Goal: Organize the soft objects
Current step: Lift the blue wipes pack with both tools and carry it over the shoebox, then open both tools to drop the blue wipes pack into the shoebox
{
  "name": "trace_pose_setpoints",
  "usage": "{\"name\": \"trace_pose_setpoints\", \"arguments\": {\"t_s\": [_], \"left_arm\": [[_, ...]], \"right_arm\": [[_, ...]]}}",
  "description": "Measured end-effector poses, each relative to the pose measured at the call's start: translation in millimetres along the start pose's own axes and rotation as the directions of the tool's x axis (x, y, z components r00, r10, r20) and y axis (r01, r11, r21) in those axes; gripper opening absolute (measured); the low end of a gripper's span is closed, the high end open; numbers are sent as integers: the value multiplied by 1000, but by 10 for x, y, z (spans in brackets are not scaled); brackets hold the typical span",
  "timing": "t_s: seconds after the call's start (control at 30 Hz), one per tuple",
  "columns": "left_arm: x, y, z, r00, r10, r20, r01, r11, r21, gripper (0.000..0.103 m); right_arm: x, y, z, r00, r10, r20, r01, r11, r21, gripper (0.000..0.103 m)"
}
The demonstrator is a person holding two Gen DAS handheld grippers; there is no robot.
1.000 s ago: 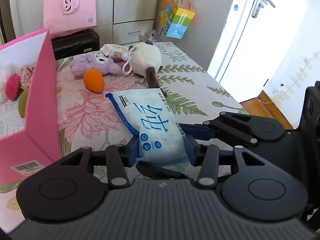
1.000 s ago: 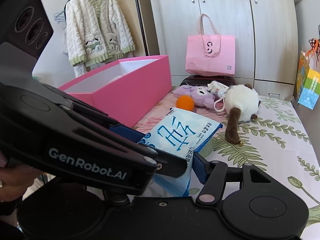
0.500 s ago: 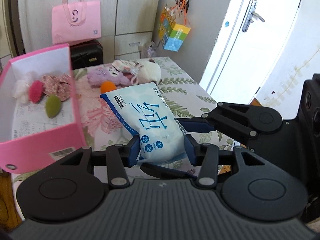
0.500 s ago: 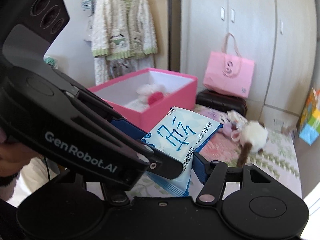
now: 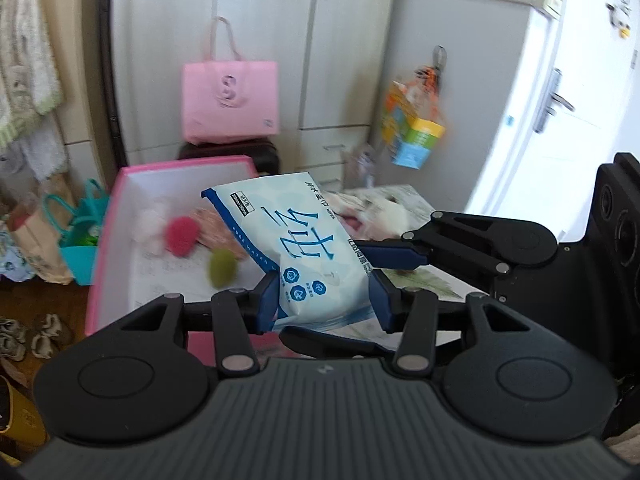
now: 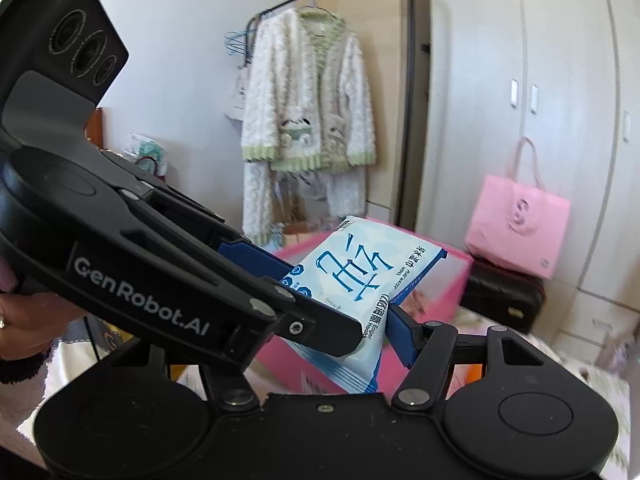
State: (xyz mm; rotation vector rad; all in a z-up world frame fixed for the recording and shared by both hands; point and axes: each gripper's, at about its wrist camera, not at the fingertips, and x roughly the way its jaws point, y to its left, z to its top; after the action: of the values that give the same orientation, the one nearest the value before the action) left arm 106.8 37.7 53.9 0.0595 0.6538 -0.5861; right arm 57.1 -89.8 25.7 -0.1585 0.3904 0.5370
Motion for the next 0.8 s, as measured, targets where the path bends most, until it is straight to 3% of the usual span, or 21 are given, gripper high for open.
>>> {"name": "trace_pose_setpoints", "arguments": {"t_s": [0.17, 0.27, 0.53, 0.8], "left_arm": [[148, 376, 76, 998, 56, 17, -55, 996, -63, 46], [369, 576, 61, 995, 96, 21, -93, 989, -117, 45], [942, 1027, 35, 989, 121, -88, -136, 973, -188, 45], [1083, 1208, 13, 981, 148, -127, -173, 960, -219, 47]], "right_arm": [[423, -12, 179, 999, 47, 7, -47, 999, 2, 70], [721, -129, 204, 995, 97, 2, -97, 993, 73, 71], [1451, -337, 65, 980, 183, -79, -166, 970, 179, 71], [1805, -343, 81, 960, 224, -169, -191, 963, 192, 71]]}}
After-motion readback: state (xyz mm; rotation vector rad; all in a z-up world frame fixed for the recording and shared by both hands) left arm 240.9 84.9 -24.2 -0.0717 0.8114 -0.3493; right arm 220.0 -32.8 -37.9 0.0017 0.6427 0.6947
